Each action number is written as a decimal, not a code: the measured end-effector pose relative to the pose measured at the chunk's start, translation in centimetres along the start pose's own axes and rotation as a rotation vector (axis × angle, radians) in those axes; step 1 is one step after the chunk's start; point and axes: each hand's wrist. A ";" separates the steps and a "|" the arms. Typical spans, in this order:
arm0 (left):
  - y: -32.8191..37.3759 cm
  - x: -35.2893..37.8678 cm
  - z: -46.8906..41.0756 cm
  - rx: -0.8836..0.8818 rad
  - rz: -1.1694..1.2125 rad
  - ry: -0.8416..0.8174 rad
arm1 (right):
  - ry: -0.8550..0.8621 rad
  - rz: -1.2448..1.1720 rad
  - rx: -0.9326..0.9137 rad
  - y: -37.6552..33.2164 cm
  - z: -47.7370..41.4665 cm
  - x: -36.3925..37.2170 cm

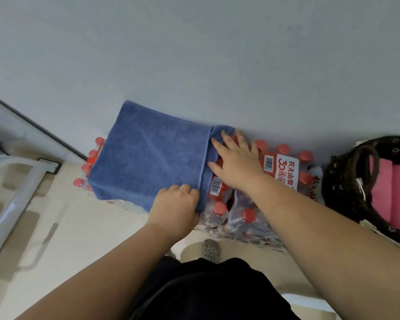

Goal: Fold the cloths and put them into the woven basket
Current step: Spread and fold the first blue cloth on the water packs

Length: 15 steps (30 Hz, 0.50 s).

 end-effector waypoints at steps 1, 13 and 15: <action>0.2 -0.1 -0.1 0.013 -0.010 -0.009 | -0.005 0.003 -0.001 0.0 0.0 0.0; 0.2 -0.9 1.4 -0.139 0.204 -0.094 | 0.202 -0.155 -0.069 -0.3 1.2 -1.2; 0.1 -0.9 1.6 -0.161 0.243 -0.093 | 0.142 -0.227 -0.031 -1.3 0.5 -1.7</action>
Point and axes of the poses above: each hand's wrist, its own z-axis away from the middle knuckle, its own x-axis out of the palm, y = z × x, and after that the axes turned 7 degrees about z, right-handed
